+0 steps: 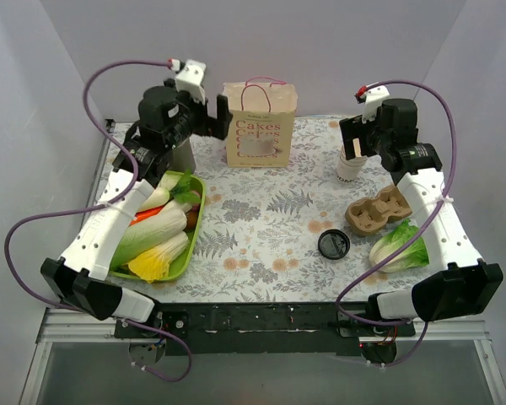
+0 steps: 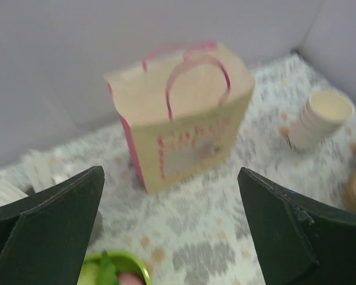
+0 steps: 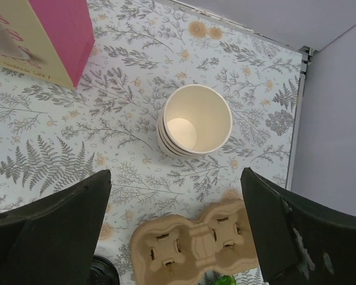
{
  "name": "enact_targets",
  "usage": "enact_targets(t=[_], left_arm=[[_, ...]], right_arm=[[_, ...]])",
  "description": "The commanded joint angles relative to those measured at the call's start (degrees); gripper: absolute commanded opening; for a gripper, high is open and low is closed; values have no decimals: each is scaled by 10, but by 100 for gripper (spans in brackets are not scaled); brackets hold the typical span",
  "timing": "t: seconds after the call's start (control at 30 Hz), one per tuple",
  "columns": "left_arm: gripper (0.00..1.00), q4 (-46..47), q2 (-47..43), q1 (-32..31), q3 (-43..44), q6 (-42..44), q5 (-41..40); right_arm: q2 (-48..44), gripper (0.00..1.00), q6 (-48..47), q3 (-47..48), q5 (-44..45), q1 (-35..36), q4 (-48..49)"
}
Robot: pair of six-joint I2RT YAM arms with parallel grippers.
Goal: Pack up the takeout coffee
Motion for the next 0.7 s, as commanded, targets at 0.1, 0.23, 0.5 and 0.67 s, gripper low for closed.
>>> enact_targets(t=[0.1,0.23,0.5,0.67], left_arm=[[98,-61,-63,0,-152,8,254],[98,-85,-70,-2,-206,23,324],[66,-119,-71,-10,-304,108,356],[20,-146,-62,-12,-321,129,342]], right_arm=[[-13,98,-4,3,-176,-1,62],[-32,98,-64,-27,-333,4,72],[-44,52,-90,-67,-364,51,60],[-53,1,-70,-96,-359,59,64]])
